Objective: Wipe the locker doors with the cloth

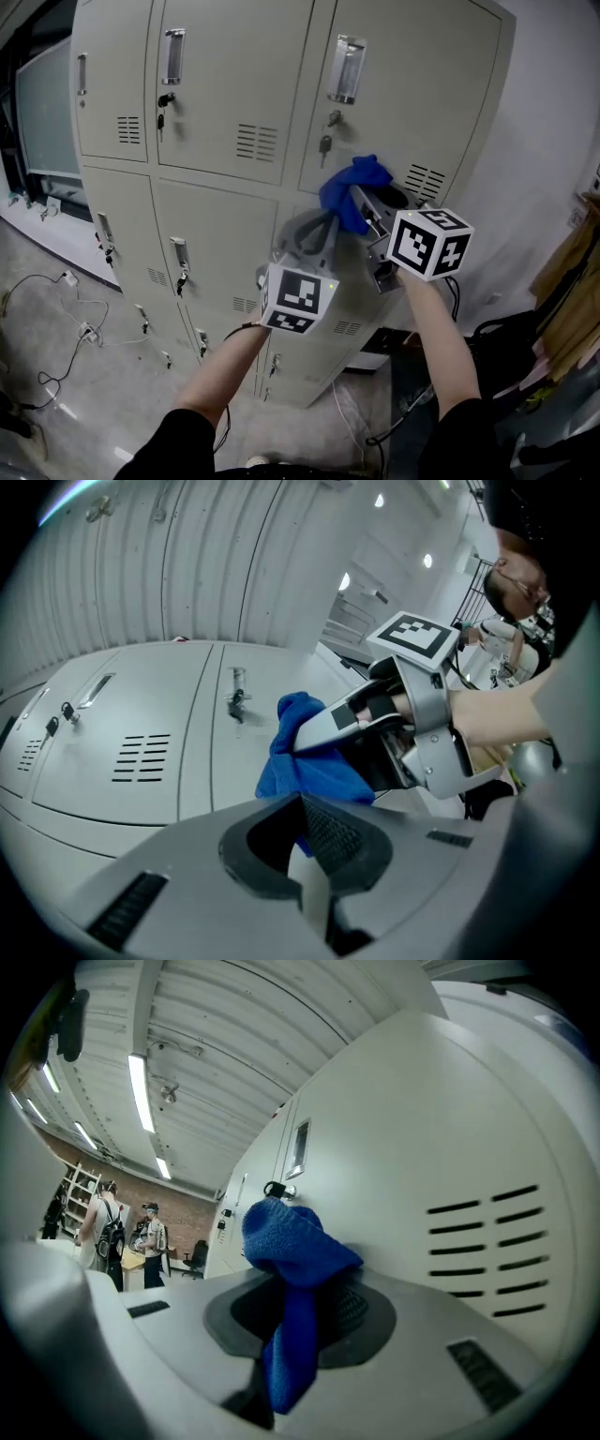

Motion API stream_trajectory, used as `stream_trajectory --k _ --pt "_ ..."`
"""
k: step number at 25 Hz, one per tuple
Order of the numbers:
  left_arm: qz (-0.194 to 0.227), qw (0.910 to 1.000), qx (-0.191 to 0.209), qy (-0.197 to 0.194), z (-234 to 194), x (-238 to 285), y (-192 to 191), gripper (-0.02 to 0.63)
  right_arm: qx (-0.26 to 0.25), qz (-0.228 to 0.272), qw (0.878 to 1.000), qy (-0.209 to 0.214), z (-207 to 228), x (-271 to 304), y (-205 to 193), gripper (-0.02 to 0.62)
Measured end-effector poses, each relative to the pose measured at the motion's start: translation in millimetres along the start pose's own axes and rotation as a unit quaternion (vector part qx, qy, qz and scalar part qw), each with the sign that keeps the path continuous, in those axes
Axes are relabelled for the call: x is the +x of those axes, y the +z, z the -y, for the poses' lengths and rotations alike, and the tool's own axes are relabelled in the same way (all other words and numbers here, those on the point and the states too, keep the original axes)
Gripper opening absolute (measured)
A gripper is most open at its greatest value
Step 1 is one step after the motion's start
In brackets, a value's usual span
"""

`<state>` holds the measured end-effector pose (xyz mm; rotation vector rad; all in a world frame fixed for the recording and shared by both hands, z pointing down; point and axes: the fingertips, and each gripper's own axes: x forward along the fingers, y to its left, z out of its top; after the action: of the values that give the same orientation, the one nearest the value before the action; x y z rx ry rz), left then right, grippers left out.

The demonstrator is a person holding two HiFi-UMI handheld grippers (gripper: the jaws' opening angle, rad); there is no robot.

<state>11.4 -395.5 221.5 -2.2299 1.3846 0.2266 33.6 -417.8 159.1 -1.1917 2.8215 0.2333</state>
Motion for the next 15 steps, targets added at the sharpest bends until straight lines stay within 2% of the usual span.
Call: stream_trajectory --k 6,11,15 --pt "0.021 0.999 -0.013 -0.037 42.7 13.2 13.6 0.009 0.0 -0.004 0.998 -0.065 50.3 -56.2 -1.2 0.08" --pt "0.029 0.998 -0.023 -0.052 59.7 19.6 19.9 0.009 0.012 -0.002 0.993 -0.116 88.8 -98.8 -3.6 0.078" --pt "0.028 0.9977 -0.028 -0.055 66.5 22.4 21.0 0.009 0.021 0.002 0.99 -0.14 105.4 -116.7 -4.3 0.078"
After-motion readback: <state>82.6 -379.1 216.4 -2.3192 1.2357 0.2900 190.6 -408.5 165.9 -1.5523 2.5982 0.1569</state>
